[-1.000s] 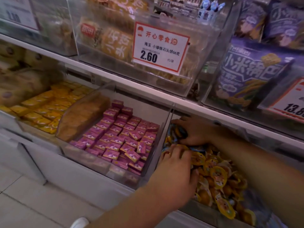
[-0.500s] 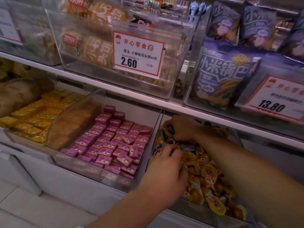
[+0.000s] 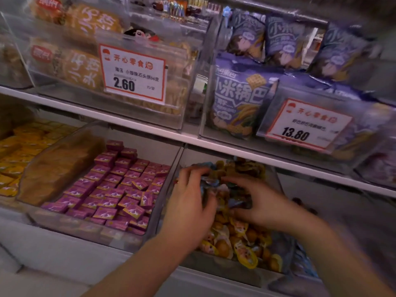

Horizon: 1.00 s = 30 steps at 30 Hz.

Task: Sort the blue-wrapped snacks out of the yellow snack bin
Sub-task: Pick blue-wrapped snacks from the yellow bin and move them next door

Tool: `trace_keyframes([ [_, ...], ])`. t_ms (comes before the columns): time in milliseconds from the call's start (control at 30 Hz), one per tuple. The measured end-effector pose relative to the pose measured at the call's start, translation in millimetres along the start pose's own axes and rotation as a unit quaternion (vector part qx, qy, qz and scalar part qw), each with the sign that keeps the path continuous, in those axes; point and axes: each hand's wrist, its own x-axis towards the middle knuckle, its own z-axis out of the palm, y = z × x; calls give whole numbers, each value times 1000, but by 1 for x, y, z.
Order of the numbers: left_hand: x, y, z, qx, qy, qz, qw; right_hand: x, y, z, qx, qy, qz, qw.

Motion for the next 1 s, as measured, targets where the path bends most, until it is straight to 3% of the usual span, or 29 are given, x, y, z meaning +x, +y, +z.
trace_keyframes([
  [100,7,-11,4,104,-78,17,991,-24,9,9,-48,88,20,995],
  [200,11,-20,5,177,-198,48,963,-34,16,16,-104,113,22,988],
  [267,10,-22,6,204,-219,66,952,-35,17,20,-136,123,29,983],
  [433,10,-14,8,169,-163,59,970,-29,9,27,-142,85,32,986],
  [600,8,-14,5,133,-143,-37,980,-21,8,21,-131,70,63,987],
  [767,3,-15,-1,145,-149,-71,976,-17,10,12,-124,137,79,980],
  [900,6,-12,-2,84,-102,-85,988,-19,8,-1,-138,188,100,967],
  [1000,11,-8,-4,-28,-65,-102,992,-19,10,-8,-162,165,121,965],
])
